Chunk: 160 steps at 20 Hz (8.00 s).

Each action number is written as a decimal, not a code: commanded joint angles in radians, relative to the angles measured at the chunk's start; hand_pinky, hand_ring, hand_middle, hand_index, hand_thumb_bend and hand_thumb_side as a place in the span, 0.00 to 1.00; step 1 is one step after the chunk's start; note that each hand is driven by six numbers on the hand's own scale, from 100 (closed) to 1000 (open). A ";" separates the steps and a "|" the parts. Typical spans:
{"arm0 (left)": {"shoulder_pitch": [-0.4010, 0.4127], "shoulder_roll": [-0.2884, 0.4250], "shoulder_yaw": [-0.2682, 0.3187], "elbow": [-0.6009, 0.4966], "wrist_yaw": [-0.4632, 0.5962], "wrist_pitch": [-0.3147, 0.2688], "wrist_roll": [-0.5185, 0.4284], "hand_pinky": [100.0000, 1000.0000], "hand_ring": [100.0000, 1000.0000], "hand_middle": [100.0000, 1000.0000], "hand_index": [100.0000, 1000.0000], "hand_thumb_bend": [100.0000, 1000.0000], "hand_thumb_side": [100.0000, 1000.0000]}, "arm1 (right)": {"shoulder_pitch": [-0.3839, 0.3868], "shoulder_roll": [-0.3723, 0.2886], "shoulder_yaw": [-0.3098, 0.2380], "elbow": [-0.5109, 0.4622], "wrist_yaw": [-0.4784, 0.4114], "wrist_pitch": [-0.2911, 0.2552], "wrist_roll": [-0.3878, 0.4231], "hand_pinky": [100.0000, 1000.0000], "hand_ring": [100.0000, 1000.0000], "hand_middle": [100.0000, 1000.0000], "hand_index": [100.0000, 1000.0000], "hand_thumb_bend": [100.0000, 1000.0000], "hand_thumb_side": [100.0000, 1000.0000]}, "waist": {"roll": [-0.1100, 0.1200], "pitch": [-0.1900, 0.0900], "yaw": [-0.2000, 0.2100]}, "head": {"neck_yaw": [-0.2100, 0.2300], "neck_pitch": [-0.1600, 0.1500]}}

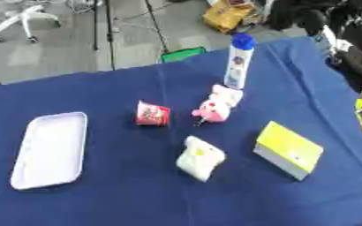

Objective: Pick up objects on the table and place them in the box.

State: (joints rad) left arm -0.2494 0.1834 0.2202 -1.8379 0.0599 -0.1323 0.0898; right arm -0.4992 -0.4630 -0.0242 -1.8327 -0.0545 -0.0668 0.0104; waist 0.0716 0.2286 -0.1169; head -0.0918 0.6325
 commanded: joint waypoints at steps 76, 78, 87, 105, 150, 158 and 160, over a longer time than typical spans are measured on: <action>-0.003 0.035 0.006 -0.015 -0.020 0.005 -0.027 0.71 0.75 0.82 0.84 0.56 0.74 | 0.210 -0.155 0.052 0.272 0.577 0.033 0.526 0.90 0.95 0.98 0.92 0.69 0.40 | -0.035 -0.016 -0.013 | 0.004 0.020; -0.003 0.036 0.006 -0.015 -0.020 0.005 -0.027 0.71 0.75 0.82 0.84 0.56 0.74 | 0.215 -0.166 0.045 0.228 0.577 0.034 0.552 0.90 0.95 0.97 0.92 0.68 0.40 | -0.037 -0.015 -0.013 | 0.005 0.021; -0.002 0.038 0.007 -0.014 -0.020 0.006 -0.029 0.71 0.75 0.82 0.85 0.55 0.76 | 0.233 -0.198 0.042 0.140 0.568 0.044 0.613 0.90 0.95 0.97 0.93 0.67 0.40 | -0.043 -0.013 -0.012 | 0.006 0.023; -0.002 0.039 0.007 -0.016 -0.020 0.007 -0.031 0.71 0.75 0.82 0.85 0.54 0.77 | 0.238 -0.196 0.032 0.143 0.652 0.077 0.603 0.87 0.93 0.95 0.99 0.70 0.35 | -0.043 -0.014 -0.012 | 0.004 0.021; -0.002 0.038 0.005 -0.017 -0.017 0.004 -0.040 0.71 0.75 0.83 0.85 0.54 0.77 | 0.192 -0.152 0.080 0.273 0.798 0.075 0.605 0.82 0.86 0.88 1.00 0.67 0.35 | -0.037 -0.017 -0.009 | -0.004 0.019; -0.001 0.037 0.005 -0.017 -0.016 0.004 -0.040 0.71 0.75 0.83 0.85 0.54 0.77 | 0.194 -0.145 0.083 0.283 0.805 0.066 0.594 0.79 0.83 0.83 1.00 0.66 0.34 | -0.036 -0.017 -0.010 | -0.006 0.018; -0.002 0.037 0.005 -0.017 -0.016 0.004 -0.040 0.71 0.75 0.83 0.85 0.53 0.77 | 0.194 -0.144 0.081 0.280 0.808 0.065 0.584 0.71 0.72 0.66 0.97 0.65 0.30 | -0.035 -0.017 -0.011 | -0.006 0.018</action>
State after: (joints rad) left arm -0.2457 0.1938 0.2244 -1.8376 0.0429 -0.1274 0.0505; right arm -0.2984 -0.5944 0.0621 -1.5463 0.7461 -0.0019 0.6004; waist 0.0473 0.2286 -0.1277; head -0.0959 0.6510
